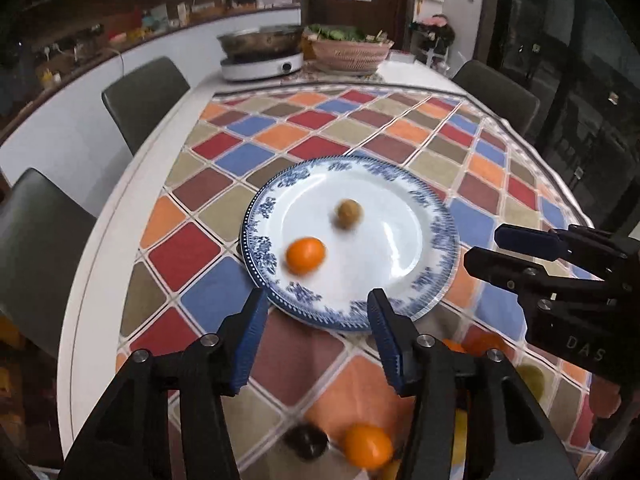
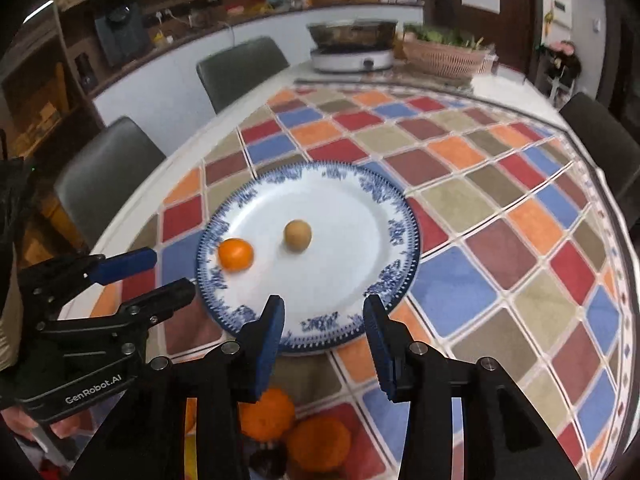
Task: Organize fruits
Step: 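Open both grippers to drop the orange and kiwi onto the plate, then reach the left gripper to a brown kiwi while the right gripper reaches a green pomelo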
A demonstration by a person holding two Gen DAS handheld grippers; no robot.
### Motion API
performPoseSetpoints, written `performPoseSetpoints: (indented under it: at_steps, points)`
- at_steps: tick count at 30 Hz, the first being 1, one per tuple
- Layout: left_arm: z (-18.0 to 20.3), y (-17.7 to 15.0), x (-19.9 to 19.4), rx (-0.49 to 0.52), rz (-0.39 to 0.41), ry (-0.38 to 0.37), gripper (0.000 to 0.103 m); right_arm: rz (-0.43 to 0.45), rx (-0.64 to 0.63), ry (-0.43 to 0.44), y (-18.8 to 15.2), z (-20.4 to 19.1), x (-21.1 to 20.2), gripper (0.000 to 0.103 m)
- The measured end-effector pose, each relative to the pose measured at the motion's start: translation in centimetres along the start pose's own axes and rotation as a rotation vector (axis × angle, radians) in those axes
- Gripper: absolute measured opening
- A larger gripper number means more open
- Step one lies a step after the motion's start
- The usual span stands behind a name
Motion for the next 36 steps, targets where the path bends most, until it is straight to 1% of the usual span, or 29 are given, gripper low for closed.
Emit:
performPoseSetpoints:
  at_steps: [1, 3, 4, 6, 8, 10, 11, 12, 13, 16, 18, 21, 24, 31, 36]
  points:
    - [-0.1, -0.2, -0.9, -0.003, 0.017, 0.005, 0.057, 0.006, -0.006, -0.007, -0.1, -0.1, -0.5, 0.042]
    - [-0.1, -0.6, -2.7, 0.002, 0.051, 0.020, 0.058, 0.038, -0.027, -0.021, -0.6, -0.7, -2.2, 0.044]
    - [-0.1, -0.6, -3.4, 0.003, 0.066, 0.025, 0.059, 0.048, -0.035, -0.023, -0.8, -0.9, -2.8, 0.050]
    - [-0.1, -1.0, -5.0, 0.001, 0.098, 0.034, 0.063, 0.078, -0.048, -0.038, -1.5, -1.5, -4.5, 0.053]
    - [0.0, -1.5, -6.6, -0.005, 0.124, 0.032, 0.065, 0.094, -0.060, -0.035, -1.9, -2.1, -5.6, 0.053]
    - [0.0, -1.9, -8.0, -0.013, 0.140, 0.029, 0.071, 0.107, -0.063, -0.037, -2.5, -2.4, -6.7, 0.054]
    - [-0.1, -2.2, -8.7, -0.020, 0.146, 0.029, 0.071, 0.116, -0.061, -0.038, -2.8, -2.6, -7.2, 0.056]
    - [-0.1, -2.3, -9.1, -0.024, 0.152, 0.029, 0.071, 0.122, -0.060, -0.040, -3.0, -2.8, -7.6, 0.061]
    - [-0.1, -2.6, -9.7, -0.025, 0.162, 0.032, 0.072, 0.133, -0.058, -0.049, -3.3, -2.8, -8.2, 0.064]
    - [-0.2, -3.7, -11.2, -0.009, 0.191, 0.059, 0.077, 0.162, -0.065, -0.081, -4.2, -3.1, -9.6, 0.065]
    - [-0.1, -4.4, -11.7, 0.000, 0.198, 0.061, 0.077, 0.168, -0.063, -0.095, -4.9, -3.2, -10.2, 0.065]
    - [0.1, -5.9, -12.2, 0.010, 0.197, 0.071, 0.077, 0.167, -0.056, -0.107, -6.2, -3.2, -10.8, 0.067]
    - [0.4, -7.5, -12.4, 0.026, 0.183, 0.075, 0.077, 0.155, -0.045, -0.109, -7.5, -3.2, -11.0, 0.067]
    - [1.1, -10.7, -11.4, 0.009, 0.116, 0.036, 0.077, 0.103, -0.029, -0.118, -11.0, -3.2, -10.3, 0.067]
    - [1.8, -12.1, -10.3, 0.026, 0.083, 0.015, 0.077, 0.065, -0.019, -0.125, -12.9, -2.9, -9.4, 0.067]
Point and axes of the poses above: each gripper's, at about its wrist camera, not at the fingertips, and x roughly the way its jaws point, z to its right, y to its top, the point moved 10 cm from there along x, roughly the way its jaws point, and after that the axes turned 13 degrees about y, right-handed, at the moved point
